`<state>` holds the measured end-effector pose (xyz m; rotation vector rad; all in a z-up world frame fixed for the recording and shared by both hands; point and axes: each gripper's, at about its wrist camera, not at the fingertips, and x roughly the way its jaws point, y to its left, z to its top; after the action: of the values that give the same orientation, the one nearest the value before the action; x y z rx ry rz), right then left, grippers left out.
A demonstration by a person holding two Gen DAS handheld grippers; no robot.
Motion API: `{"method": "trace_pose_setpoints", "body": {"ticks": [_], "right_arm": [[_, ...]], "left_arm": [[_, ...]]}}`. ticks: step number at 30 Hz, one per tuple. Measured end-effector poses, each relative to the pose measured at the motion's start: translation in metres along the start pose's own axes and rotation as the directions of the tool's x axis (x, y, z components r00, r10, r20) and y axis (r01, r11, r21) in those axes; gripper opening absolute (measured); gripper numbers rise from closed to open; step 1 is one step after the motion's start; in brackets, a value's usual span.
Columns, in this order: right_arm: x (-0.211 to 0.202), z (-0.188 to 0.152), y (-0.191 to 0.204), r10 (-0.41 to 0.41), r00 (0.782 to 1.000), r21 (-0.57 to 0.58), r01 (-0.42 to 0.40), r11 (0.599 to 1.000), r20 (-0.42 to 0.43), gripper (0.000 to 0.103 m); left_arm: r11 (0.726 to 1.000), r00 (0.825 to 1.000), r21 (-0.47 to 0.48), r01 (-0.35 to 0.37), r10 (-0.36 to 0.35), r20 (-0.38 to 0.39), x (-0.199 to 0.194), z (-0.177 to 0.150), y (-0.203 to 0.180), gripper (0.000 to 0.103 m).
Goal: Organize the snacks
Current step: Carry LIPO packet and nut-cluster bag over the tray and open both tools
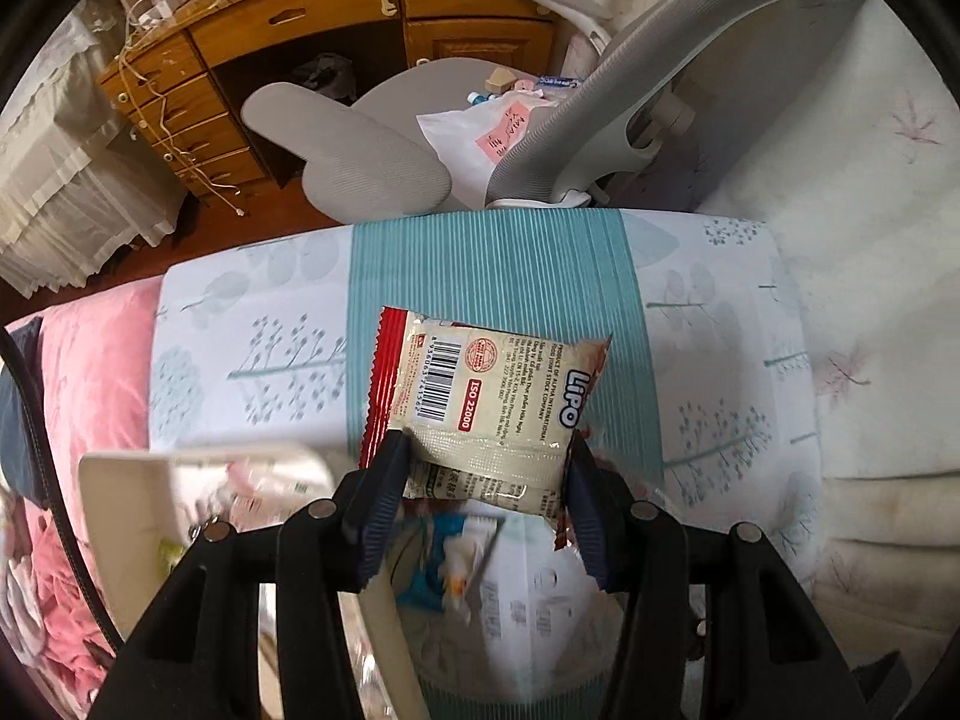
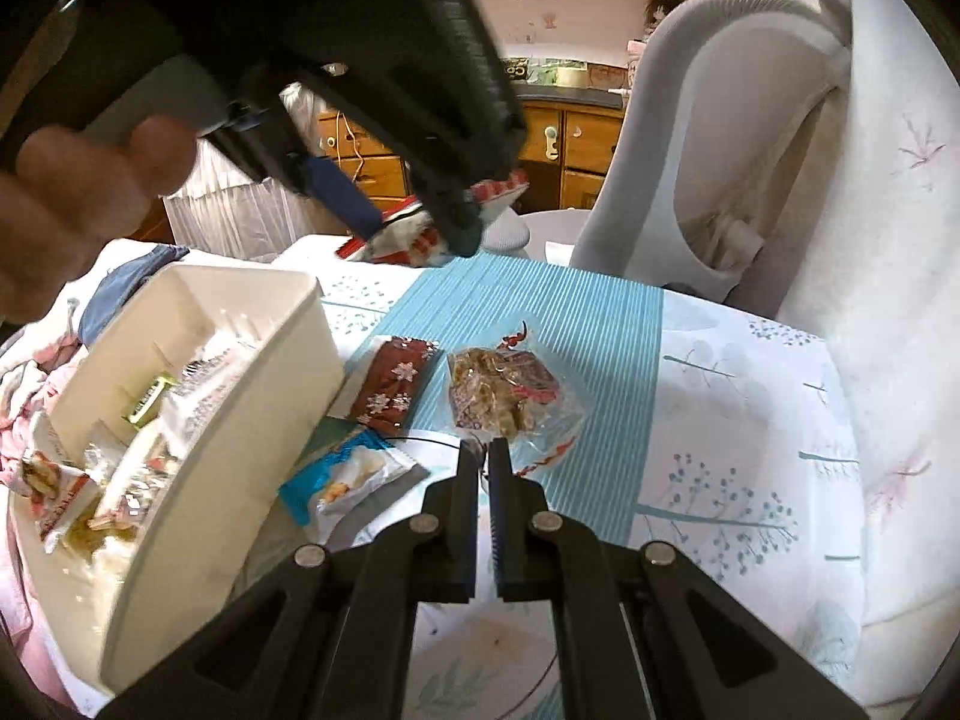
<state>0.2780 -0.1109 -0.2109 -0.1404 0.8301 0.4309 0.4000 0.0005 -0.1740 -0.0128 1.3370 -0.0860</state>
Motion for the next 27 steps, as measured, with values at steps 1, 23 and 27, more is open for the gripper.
{"method": "trace_pose_setpoints", "body": {"ticks": [1, 23, 27], "right_arm": [[-0.004, 0.000, -0.001, 0.001, 1.000, 0.005, -0.001, 1.000, 0.001, 0.003], [-0.117, -0.009, 0.059, 0.096, 0.995, 0.033, -0.097, 0.995, 0.023, 0.003], [-0.130, -0.009, 0.078, 0.102, 0.994, 0.032, -0.102, 0.994, 0.027, 0.003]], "left_arm": [[1.000, 1.000, -0.002, 0.001, -0.001, 0.004, -0.006, -0.004, 0.001, 0.049], [0.992, 0.989, -0.092, 0.088, -0.075, 0.131, -0.147, -0.130, 0.069, 0.050], [0.991, 0.984, -0.084, 0.107, -0.094, 0.154, -0.163, -0.152, 0.080, 0.050]]}}
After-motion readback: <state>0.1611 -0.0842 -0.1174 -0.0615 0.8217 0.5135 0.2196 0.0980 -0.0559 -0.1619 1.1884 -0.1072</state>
